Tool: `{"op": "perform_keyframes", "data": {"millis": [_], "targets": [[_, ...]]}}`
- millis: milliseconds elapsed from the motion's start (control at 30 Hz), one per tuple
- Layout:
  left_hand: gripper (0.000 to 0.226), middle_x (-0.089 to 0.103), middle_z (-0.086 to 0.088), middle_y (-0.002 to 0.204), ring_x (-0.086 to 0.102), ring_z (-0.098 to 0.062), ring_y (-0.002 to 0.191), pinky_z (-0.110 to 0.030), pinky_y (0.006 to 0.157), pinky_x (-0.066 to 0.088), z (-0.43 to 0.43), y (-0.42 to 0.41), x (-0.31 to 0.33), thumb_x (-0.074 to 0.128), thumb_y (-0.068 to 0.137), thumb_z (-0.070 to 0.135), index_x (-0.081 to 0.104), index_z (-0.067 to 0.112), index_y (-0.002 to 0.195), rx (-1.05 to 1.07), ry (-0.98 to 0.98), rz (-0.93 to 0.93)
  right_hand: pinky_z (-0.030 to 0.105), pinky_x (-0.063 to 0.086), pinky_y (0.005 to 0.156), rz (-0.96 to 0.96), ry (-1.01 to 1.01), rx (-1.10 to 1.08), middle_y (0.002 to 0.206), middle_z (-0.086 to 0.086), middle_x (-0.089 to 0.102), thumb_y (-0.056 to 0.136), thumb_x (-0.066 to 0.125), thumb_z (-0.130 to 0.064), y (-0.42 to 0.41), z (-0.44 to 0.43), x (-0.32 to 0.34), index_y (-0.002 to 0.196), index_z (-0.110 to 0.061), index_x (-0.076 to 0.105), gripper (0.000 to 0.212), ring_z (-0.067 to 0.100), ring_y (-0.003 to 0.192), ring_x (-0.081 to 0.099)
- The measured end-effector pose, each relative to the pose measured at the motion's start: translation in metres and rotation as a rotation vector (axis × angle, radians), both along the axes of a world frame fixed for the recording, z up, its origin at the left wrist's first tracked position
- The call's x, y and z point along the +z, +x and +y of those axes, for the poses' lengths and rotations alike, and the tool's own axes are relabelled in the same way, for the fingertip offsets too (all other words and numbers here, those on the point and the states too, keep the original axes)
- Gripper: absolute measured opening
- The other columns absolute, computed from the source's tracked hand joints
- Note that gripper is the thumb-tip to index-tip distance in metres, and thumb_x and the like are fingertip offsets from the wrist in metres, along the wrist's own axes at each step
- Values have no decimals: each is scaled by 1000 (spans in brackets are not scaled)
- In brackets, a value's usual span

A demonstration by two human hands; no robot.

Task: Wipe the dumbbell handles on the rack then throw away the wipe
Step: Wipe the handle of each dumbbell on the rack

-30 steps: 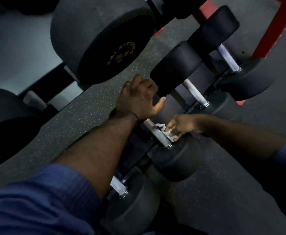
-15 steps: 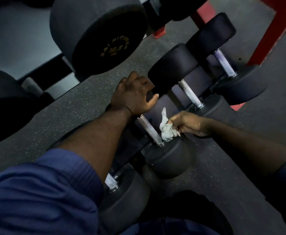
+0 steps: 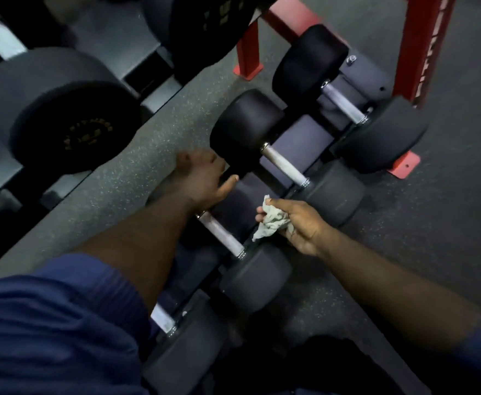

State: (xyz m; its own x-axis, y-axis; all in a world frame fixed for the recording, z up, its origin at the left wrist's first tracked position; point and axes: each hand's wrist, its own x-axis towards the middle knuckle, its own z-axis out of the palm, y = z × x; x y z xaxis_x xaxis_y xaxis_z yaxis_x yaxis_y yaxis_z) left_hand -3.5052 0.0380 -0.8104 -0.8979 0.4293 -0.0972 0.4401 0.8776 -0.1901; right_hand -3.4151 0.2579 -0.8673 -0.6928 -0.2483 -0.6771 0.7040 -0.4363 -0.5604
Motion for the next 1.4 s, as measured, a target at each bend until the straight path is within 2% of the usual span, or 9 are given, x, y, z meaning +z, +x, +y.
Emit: {"op": "perform_keyframes", "data": {"millis": [267, 467, 600, 700, 800, 933, 1067, 1167, 1400], "targets": [[68, 40, -17, 155, 39, -39, 140, -52, 118, 33, 106, -79, 17, 55, 92, 55, 48, 13, 146, -101, 149, -10, 27, 54, 50, 29, -108, -224, 106, 22, 72, 96, 64, -3, -20, 56, 33, 115, -8, 55, 22, 25, 75, 72], [50, 62, -4, 133, 51, -28, 128, -47, 115, 33, 114, -127, 0, 41, 96, 55, 62, 23, 129, -217, 91, -17, 18, 36, 35, 167, 104, -334, 89, 18, 64, 101, 61, -15, -55, 70, 31, 106, 0, 67, 17, 11, 44, 48], [38, 70, -5, 101, 64, -31, 99, -40, 90, 42, 113, -156, -3, 44, 101, 50, 68, 22, 101, -388, 115, 13, 16, 28, 39, 60, 108, -410, 60, 7, 45, 105, 53, -41, -97, 64, 33, 89, -10, 57, 35, 12, 40, 31], [40, 72, -8, 90, 65, -34, 88, -42, 85, 43, 116, -159, -9, 43, 101, 42, 71, 17, 88, -408, 156, 58, 26, 33, 47, 53, -112, -501, 69, 4, 35, 87, 56, -18, -138, 62, 28, 79, -17, 47, 12, 16, 50, 33], [39, 72, -7, 87, 63, -31, 85, -42, 88, 43, 109, -160, -18, 42, 100, 39, 70, 17, 84, -390, 238, 66, 33, 46, 56, 84, -28, -572, 77, 11, 52, 59, 43, 2, -168, 41, 18, 76, -8, 50, 20, 25, 65, 53], [32, 70, -9, 84, 62, -33, 83, -45, 88, 46, 104, -157, -24, 47, 100, 33, 66, 17, 80, -363, 322, 97, 45, 59, 72, 174, 528, -285, 81, 14, 69, 90, 62, -9, -175, 8, -20, 84, -9, 65, 7, 33, 81, 69], [28, 68, -15, 77, 60, -38, 75, -47, 82, 49, 105, -155, -24, 52, 97, 24, 65, 13, 75, -341, 396, 130, 25, 47, 73, 524, 1194, 239, 96, 7, 76, 97, 59, -17, -141, 6, -32, 102, -13, 72, 14, 20, 92, 68], [27, 68, -16, 77, 61, -39, 74, -48, 82, 50, 106, -155, -25, 52, 96, 22, 65, 12, 74, -340, 423, 127, 37, 53, 70, 609, 1325, 360, 96, 15, 74, 98, 50, -18, -136, 7, -32, 101, -14, 70, 21, 37, 90, 68], [38, 70, -9, 88, 62, -31, 89, -45, 98, 45, 109, -152, -27, 41, 104, 32, 68, 16, 84, -330, 306, 146, 28, 41, 71, 425, 1133, 470, 104, 14, 74, 100, 57, -28, -184, 19, -40, 98, -10, 73, 25, 28, 91, 67]]}}
